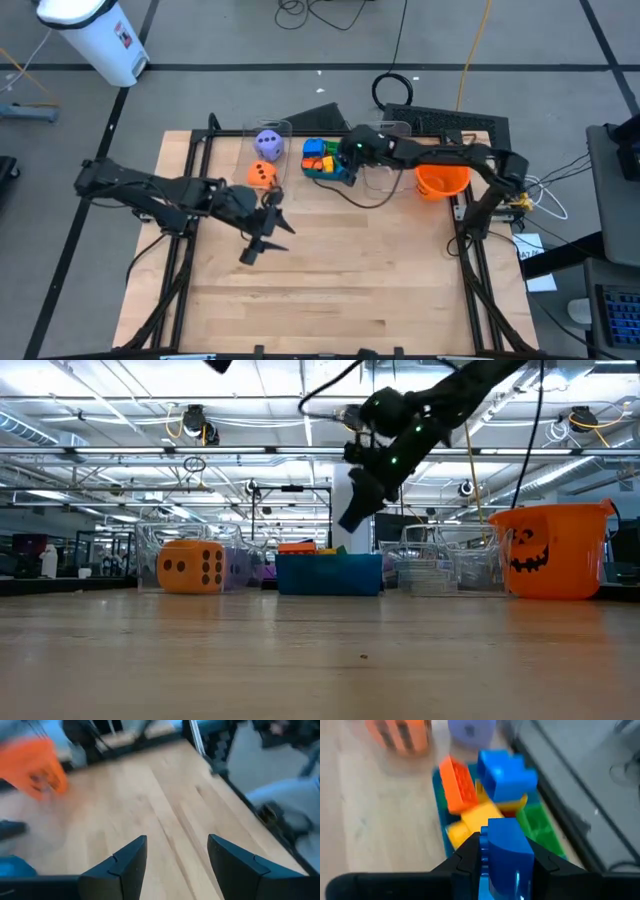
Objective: Pick & Place Toys
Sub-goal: Put the blue game piece into the blue bin, then return to Home Position
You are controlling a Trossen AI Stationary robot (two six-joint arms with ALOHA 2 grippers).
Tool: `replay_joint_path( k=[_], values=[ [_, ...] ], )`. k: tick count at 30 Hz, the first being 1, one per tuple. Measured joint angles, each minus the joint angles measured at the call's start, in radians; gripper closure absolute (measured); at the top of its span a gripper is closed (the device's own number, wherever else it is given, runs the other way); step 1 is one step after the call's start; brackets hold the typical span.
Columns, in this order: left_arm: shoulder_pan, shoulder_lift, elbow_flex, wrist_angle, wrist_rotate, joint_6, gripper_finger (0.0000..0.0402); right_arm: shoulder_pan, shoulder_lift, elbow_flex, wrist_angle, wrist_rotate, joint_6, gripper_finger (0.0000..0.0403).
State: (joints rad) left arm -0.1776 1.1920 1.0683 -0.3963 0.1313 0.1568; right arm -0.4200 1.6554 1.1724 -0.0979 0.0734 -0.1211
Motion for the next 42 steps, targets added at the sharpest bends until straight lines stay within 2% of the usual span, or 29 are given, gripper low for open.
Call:
replay_joint_path(
  k=[5,15,22,28,32,35,39,42],
  values=[
    [-0.042,0.034,-0.002,-0.029,-0.003,-0.003,0.0188,-0.03,0.109,0.076,-0.122,0.002,0.0,0.0318],
    [-0.072,0.032,-0.002,-0.026,-0.003,-0.008,0.0188,-0.05,0.176,0.081,-0.138,0.003,0.009,0.0311],
    [-0.072,0.032,-0.002,-0.046,-0.023,-0.009,0.0188,-0.05,0.166,0.08,-0.141,0.003,-0.003,0.0249],
    [-0.072,-0.001,-0.002,-0.103,-0.084,-0.003,0.0188,-0.051,0.112,0.079,-0.159,0.003,-0.007,0.0188],
    [-0.064,-0.041,-0.003,-0.164,-0.129,-0.014,0.0188,-0.049,0.033,0.08,-0.151,0.002,-0.011,0.0165],
    [-0.065,-0.099,-0.003,-0.176,-0.144,-0.025,0.0188,-0.036,-0.041,0.074,-0.158,0.0,-0.017,0.0158],
    [-0.086,-0.202,-0.03,-0.173,-0.157,-0.031,0.0188,-0.004,-0.165,0.001,-0.041,-0.003,-0.022,0.0159],
    [-0.11,-0.308,-0.1,-0.173,-0.263,-0.06,0.0188,0.022,-0.279,-0.111,0.108,-0.005,-0.013,0.0165]
  ],
)
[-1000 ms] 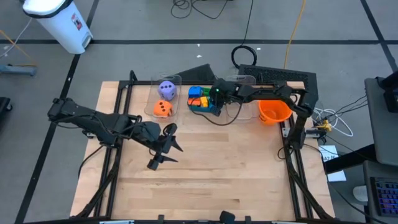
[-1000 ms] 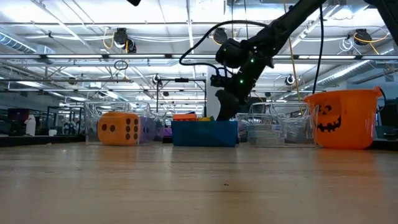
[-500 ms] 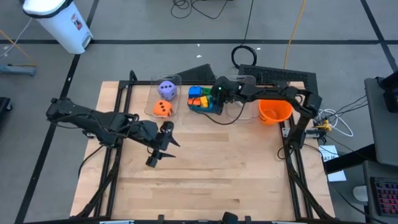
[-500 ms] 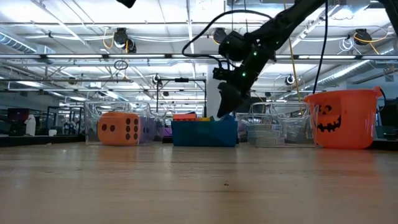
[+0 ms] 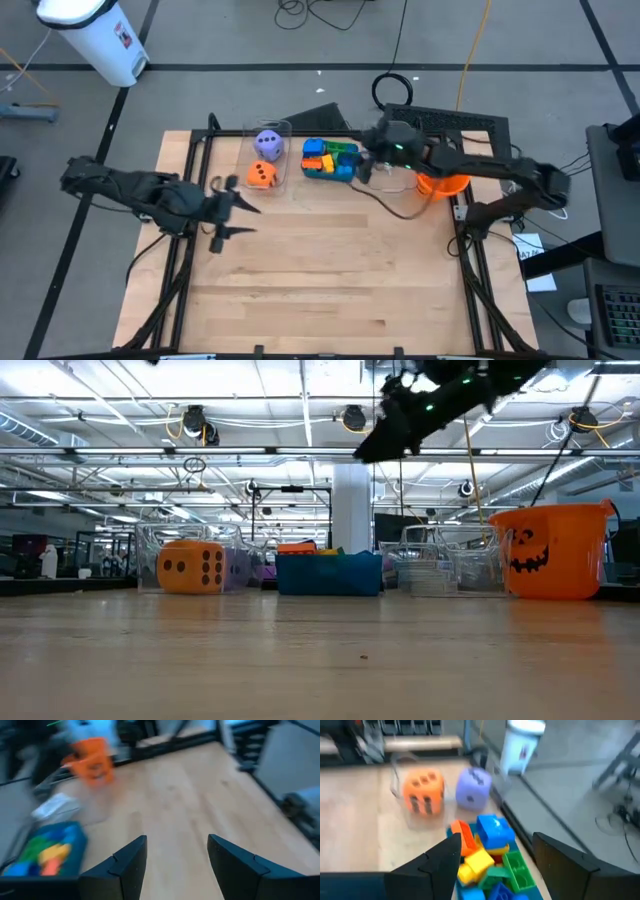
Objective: Pick & Place Toys
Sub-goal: Return to Home Position
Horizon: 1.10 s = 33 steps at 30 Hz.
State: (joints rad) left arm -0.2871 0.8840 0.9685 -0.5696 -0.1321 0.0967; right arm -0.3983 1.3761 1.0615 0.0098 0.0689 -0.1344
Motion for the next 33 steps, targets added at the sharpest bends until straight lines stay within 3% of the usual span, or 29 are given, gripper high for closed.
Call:
replay_joint_path(
  k=[5,13,17,24,29,33],
  values=[
    [-0.042,-0.209,-0.177,0.072,-0.143,-0.054,0.0188,0.037,-0.224,-0.197,0.164,0.005,0.022,0.0176],
    [-0.062,-0.533,-0.453,0.324,-0.168,0.006,0.0188,0.047,-0.597,-0.403,0.165,0.008,0.075,0.0183],
    [-0.061,-0.64,-0.561,0.4,-0.229,0.051,0.0188,0.048,-0.759,-0.501,0.165,0.005,0.113,0.0185],
    [-0.055,-0.73,-0.705,0.593,-0.288,0.132,0.0188,0.071,-0.964,-0.671,0.162,0.005,0.149,0.0188],
    [-0.024,-0.743,-0.727,0.59,-0.285,0.105,0.0188,0.112,-1.042,-0.751,0.165,0.005,0.15,0.0192],
    [-0.002,-0.743,-0.738,0.571,-0.21,0.099,0.0188,0.145,-1.082,-0.802,0.164,0.005,0.15,0.0197]
  ],
)
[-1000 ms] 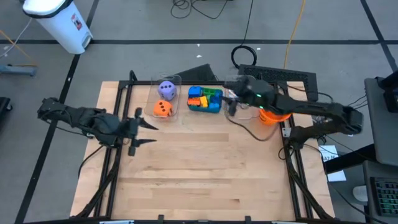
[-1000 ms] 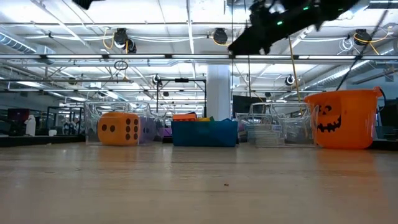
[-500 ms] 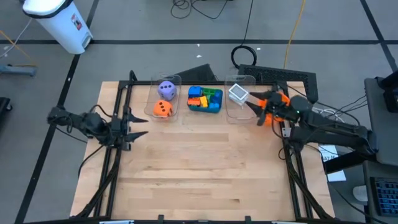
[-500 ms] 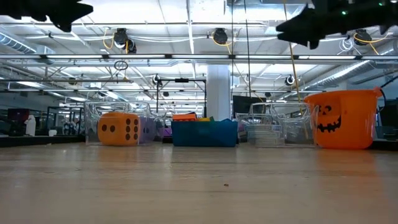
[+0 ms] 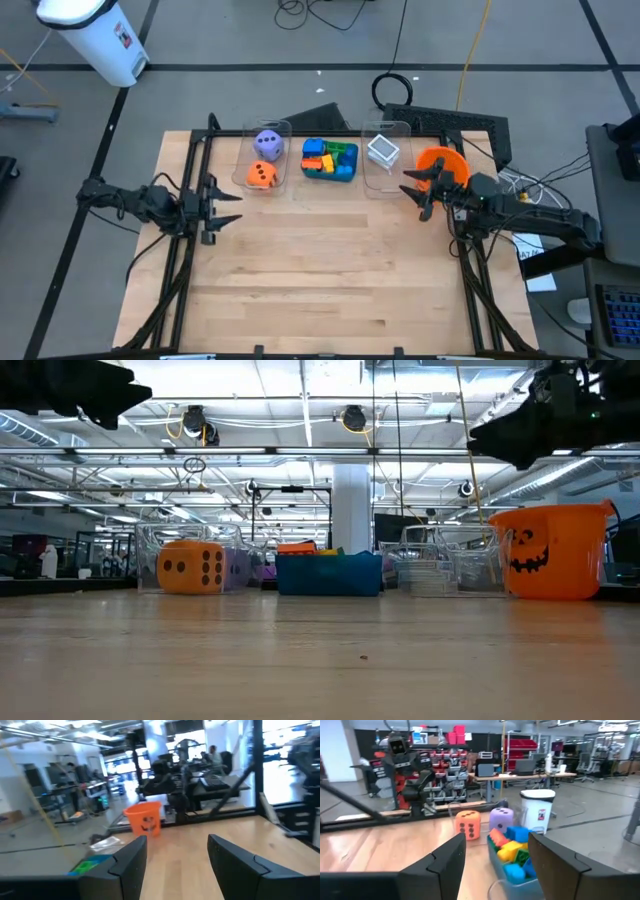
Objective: Pick & Place Toys
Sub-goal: Return to Home Position
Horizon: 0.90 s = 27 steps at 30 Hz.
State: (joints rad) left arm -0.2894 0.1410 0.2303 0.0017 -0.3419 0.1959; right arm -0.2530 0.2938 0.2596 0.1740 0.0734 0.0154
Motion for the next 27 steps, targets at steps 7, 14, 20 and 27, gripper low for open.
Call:
replay_joint_path(
  k=[7,14,20,27],
  values=[
    [0.042,0.0,-0.043,0.002,0.054,-0.026,0.0188,0.054,-0.043,-0.078,0.001,0.0,0.003,0.0204],
    [0.08,0.0,-0.101,0.089,0.102,-0.023,0.0188,0.083,-0.048,-0.117,0.04,0.001,-0.029,0.0207],
    [0.133,0.0,-0.155,0.134,0.133,-0.038,0.0188,0.086,-0.048,-0.131,0.039,0.0,-0.057,0.0207],
    [0.201,0.0,-0.184,0.155,0.229,-0.069,0.0188,0.086,-0.052,-0.131,0.031,-0.027,-0.079,0.0207]
  ],
)
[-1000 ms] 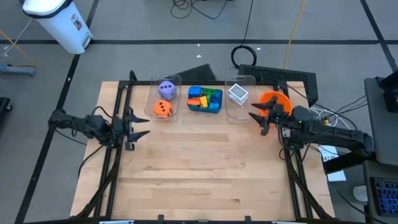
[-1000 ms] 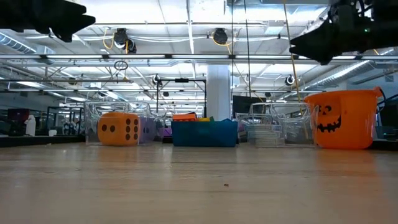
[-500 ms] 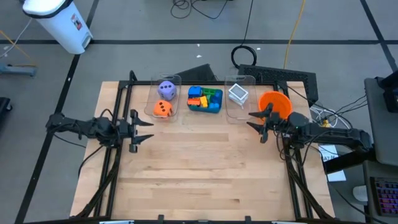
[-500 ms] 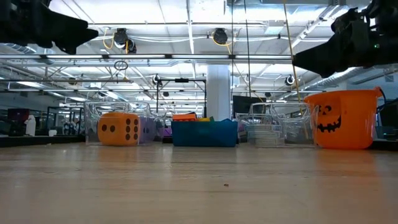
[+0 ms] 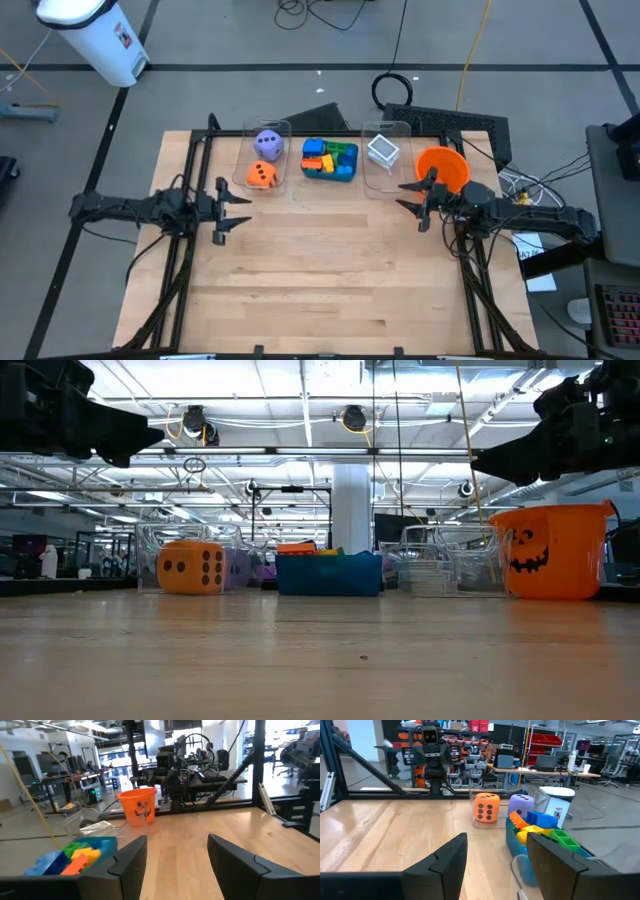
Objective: Pick & Place Toys
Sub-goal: Return to Home Position
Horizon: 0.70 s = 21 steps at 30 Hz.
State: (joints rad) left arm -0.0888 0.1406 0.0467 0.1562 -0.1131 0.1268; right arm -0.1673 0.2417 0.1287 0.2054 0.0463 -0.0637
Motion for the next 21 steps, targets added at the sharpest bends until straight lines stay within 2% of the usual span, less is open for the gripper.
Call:
replay_joint_path(
  k=[9,12,21],
  values=[
    [0.09,0.0,0.0,0.002,0.143,-0.011,0.0188,0.0,-0.025,0.0,-0.062,-0.01,0.001,0.0227],
    [0.114,0.0,0.0,-0.005,0.164,-0.014,0.0188,0.0,-0.037,0.0,-0.061,-0.05,0.002,0.0238],
    [0.151,0.001,-0.023,-0.026,0.167,-0.029,0.0188,-0.001,-0.048,-0.001,-0.13,-0.05,0.017,0.0272]
  ],
)
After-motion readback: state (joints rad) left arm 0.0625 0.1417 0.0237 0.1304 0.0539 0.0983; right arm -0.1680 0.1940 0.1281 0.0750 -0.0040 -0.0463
